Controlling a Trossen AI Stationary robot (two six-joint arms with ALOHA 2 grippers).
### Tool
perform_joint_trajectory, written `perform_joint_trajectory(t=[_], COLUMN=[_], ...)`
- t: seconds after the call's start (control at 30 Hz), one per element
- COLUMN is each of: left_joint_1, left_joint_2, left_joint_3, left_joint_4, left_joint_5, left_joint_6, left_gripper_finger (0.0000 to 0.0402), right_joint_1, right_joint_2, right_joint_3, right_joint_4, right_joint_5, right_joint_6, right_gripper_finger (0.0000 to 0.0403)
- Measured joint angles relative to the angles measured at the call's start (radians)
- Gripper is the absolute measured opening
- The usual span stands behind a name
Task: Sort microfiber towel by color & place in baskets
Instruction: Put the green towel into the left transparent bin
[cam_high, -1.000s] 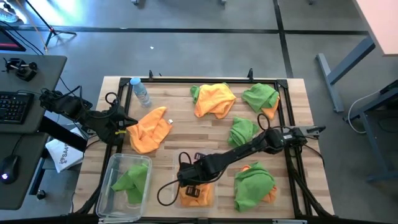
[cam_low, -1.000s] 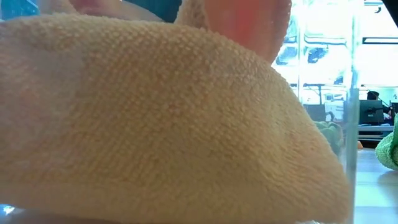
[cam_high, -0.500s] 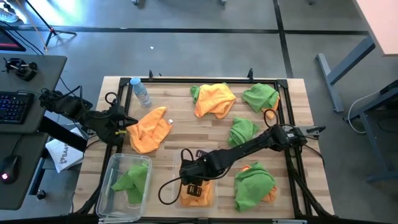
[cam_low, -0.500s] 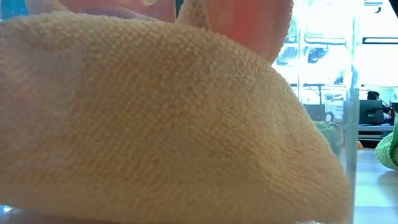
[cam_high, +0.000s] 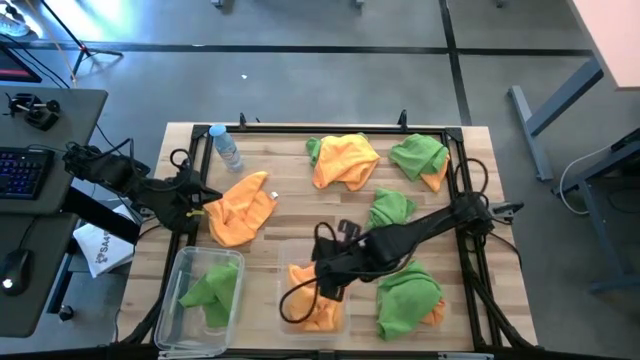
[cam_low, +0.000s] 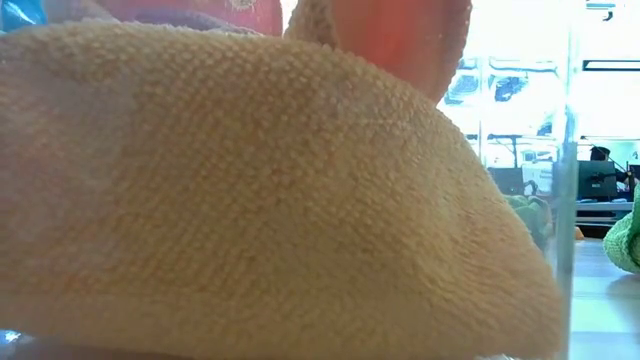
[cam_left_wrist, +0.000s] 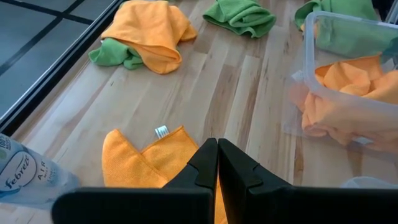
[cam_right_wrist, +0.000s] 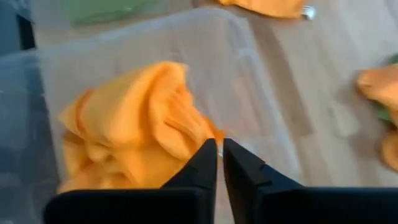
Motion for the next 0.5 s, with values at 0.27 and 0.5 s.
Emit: perform_joint_trajectory(t=[0.27,0.5], left_joint_1=[0.000,0.000], left_joint_2=[0.019,0.030], left_joint_3=[0.000,0.000], left_joint_4=[0.001,0.001], left_joint_5=[-0.007,-0.015], left_joint_6=[0.000,0.000], left_gripper_finger=[0.0000,0.0000], right_joint_1=[0.011,0.031], right_joint_2=[-0.048,-0.062], right_joint_3=[0.000,-0.027], right_joint_4=[-0.157,-0.304], right_joint_5=[0.045,0.164], right_joint_6=[0.065,0.093], right_gripper_finger=[0.0003,0.0001])
